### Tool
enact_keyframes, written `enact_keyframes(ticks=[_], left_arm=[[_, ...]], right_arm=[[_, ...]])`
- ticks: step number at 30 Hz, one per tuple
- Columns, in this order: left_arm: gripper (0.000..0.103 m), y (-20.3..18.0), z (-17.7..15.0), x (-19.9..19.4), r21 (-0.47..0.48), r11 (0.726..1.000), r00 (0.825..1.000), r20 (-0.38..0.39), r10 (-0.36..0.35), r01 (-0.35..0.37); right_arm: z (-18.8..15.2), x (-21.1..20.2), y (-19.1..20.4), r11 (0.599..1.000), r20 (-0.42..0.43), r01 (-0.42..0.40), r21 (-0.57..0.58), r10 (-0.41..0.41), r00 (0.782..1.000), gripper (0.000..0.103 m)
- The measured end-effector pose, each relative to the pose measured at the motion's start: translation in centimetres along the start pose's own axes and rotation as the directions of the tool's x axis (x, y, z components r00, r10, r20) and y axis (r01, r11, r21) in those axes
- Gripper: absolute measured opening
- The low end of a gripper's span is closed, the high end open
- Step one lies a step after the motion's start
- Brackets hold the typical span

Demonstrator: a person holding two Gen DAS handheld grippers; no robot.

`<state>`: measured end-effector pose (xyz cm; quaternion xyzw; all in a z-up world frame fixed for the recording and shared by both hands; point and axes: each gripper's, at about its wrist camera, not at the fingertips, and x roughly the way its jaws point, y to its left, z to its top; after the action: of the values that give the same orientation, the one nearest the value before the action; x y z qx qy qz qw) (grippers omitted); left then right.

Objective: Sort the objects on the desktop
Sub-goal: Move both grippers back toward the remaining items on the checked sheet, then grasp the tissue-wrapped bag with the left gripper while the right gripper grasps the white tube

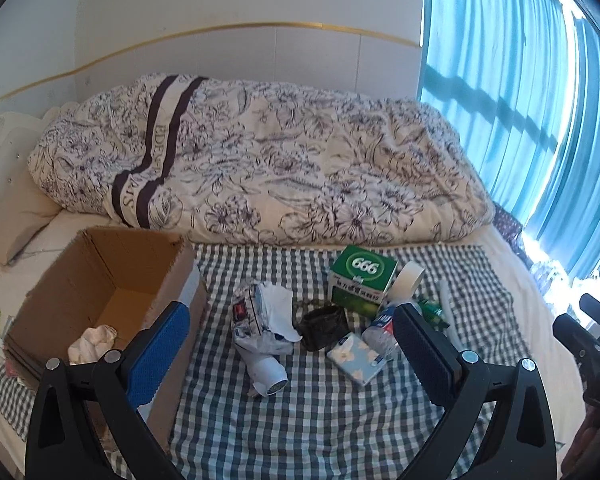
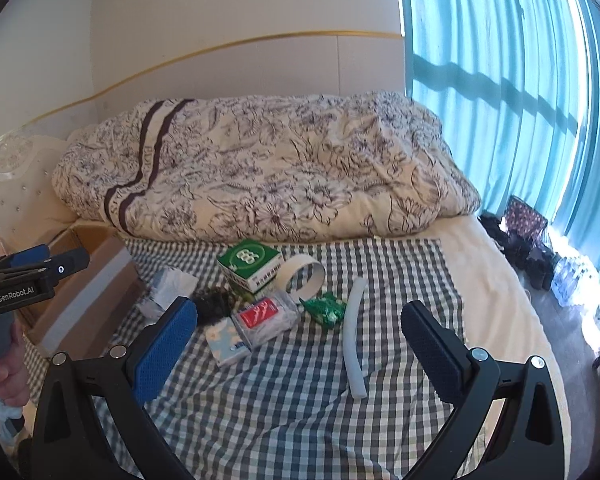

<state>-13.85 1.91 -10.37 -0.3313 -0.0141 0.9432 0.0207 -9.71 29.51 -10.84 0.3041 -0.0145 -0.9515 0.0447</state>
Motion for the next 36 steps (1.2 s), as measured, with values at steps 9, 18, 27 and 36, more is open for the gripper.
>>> enact_keyframes(ticks=[9,18,27,36], left_arm=[[0.103,-0.7,-3.4,7.6,0.023,1.000,0.993,-0.119,0.016,-0.013],[0.103,0.1,-5.2,12.9,0.016,0.998,0.983,-0.175,0.059,-0.057],[0.103,1.1,-5.9,17.5,0.007,0.996,0.975,-0.200,0.092,-0.093],[0.094,1.3,-6.3,20.0,0.028,0.994,0.975,-0.192,0.111,-0.108]], right_arm=[[-3.4,6.4,-1.8,1.000,-0.109,0.006,0.023,-0.004,0.994,0.102],[-6.4,11.4,-3.4,0.996,-0.197,0.027,0.081,-0.010,0.980,0.102],[-8.1,15.0,-3.8,0.995,-0.244,0.059,0.074,-0.040,0.969,0.102],[-9.3,17.7,-5.3,0.989,-0.284,0.068,0.128,-0.029,0.958,0.047]])
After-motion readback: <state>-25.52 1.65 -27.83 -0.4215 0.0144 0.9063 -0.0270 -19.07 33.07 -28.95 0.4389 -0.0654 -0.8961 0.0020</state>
